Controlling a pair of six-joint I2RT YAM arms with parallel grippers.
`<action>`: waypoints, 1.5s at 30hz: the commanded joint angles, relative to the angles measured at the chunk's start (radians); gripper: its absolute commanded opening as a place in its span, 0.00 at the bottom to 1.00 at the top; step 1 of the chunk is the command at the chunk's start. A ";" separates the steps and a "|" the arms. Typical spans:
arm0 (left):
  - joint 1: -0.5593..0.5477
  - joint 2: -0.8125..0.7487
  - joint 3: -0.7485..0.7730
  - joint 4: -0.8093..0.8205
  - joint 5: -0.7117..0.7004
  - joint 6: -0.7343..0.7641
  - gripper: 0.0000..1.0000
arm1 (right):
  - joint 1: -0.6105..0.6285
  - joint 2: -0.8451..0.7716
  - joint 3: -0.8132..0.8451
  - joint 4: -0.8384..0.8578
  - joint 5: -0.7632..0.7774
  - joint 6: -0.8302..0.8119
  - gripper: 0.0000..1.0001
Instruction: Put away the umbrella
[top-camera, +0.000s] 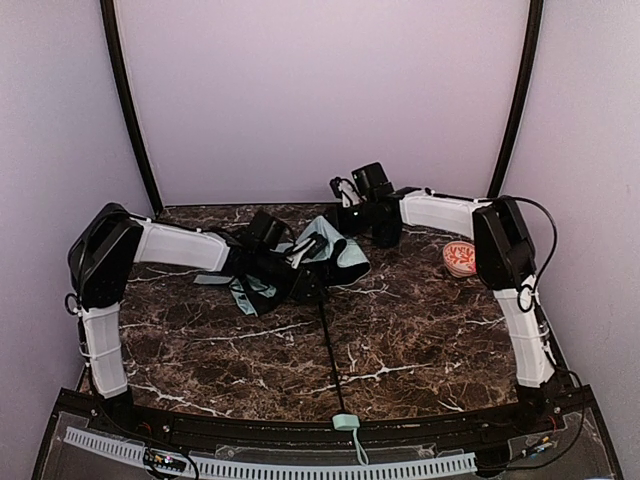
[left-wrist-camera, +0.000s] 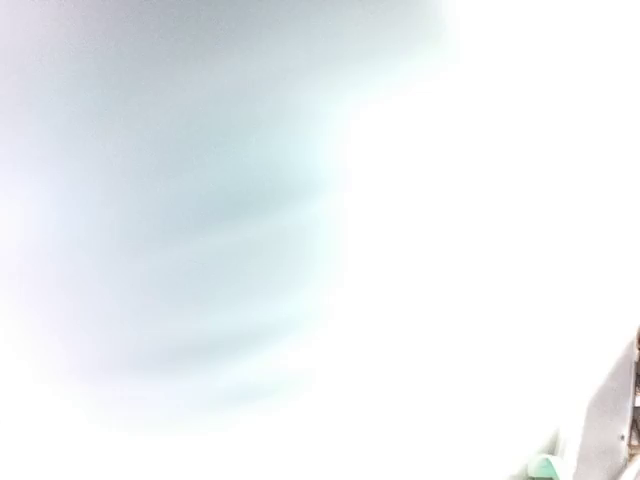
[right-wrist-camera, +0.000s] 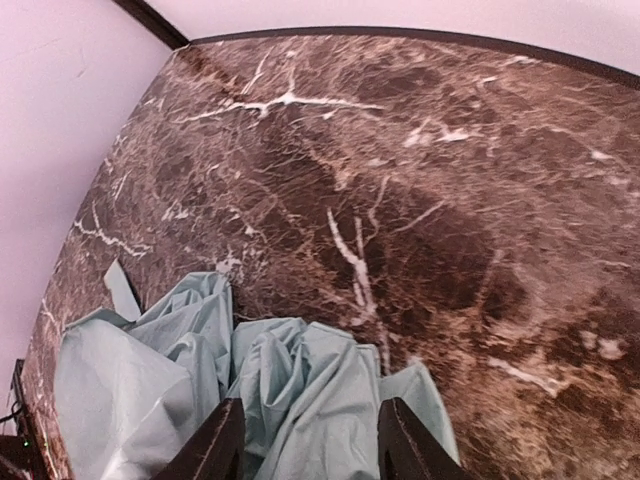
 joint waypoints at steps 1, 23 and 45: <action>-0.023 -0.146 -0.031 -0.049 0.018 0.052 0.58 | -0.046 -0.205 -0.008 -0.122 0.195 -0.143 0.49; 0.275 -0.475 -0.162 0.021 -0.360 0.043 0.70 | 0.413 -0.466 -0.612 -0.204 0.539 0.041 0.60; 0.294 -0.447 -0.280 0.110 -0.461 0.232 0.72 | 0.384 -0.358 -0.640 -0.252 0.659 -0.220 0.00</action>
